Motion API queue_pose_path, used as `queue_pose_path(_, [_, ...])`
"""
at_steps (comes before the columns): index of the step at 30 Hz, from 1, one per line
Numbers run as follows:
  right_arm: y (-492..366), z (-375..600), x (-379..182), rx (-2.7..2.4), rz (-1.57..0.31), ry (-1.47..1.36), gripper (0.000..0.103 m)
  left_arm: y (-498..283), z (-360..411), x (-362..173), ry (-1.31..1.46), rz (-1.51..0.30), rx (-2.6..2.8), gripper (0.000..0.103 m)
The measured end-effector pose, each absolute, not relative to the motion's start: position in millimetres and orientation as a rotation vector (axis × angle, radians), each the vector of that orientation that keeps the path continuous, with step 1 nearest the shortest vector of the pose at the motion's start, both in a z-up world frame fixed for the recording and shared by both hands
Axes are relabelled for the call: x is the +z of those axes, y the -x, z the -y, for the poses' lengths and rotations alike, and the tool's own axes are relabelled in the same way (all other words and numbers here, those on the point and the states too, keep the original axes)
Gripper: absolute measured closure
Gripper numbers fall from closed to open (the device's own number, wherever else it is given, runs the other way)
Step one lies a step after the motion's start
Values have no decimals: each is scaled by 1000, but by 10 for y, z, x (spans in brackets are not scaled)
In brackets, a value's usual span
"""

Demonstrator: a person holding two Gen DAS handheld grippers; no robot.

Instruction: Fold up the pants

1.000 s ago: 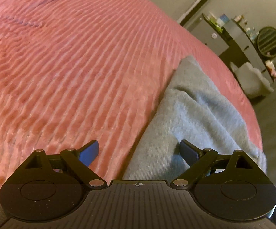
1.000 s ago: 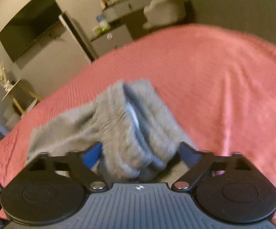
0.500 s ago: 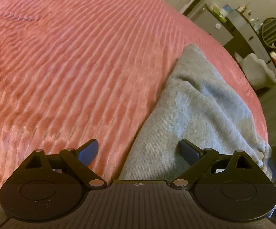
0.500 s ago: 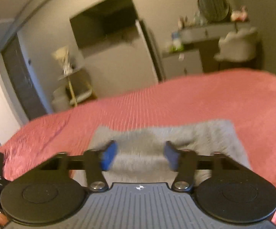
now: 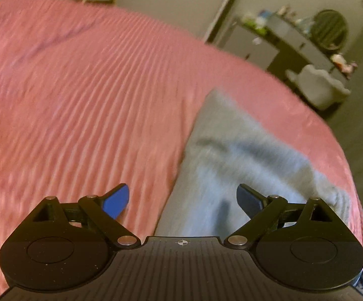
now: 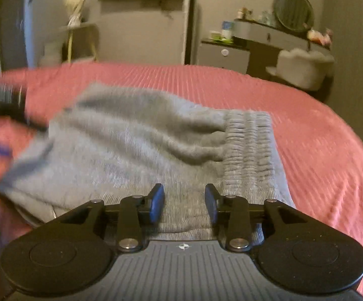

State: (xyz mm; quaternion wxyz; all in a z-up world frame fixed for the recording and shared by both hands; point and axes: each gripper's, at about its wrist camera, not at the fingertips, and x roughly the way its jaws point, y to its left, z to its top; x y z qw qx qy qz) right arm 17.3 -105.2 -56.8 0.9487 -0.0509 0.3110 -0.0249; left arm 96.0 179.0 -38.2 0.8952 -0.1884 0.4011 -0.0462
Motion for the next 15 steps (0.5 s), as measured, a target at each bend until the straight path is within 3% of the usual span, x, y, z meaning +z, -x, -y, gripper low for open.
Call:
queue_pose_path(4, [-285,1006,-583,-40,-619,125,57,-1279,-1748,-309,440,-809,-209,7])
queue_pose_path(8, [-255,1029,-583,-25,-612,112,54,-1592,-1676,-476,512,-863,-221,7])
queue_pose_path(15, [-99,965,-627,-15,-605,113,47,-1745,-1654,-765,299,-876,-13,5])
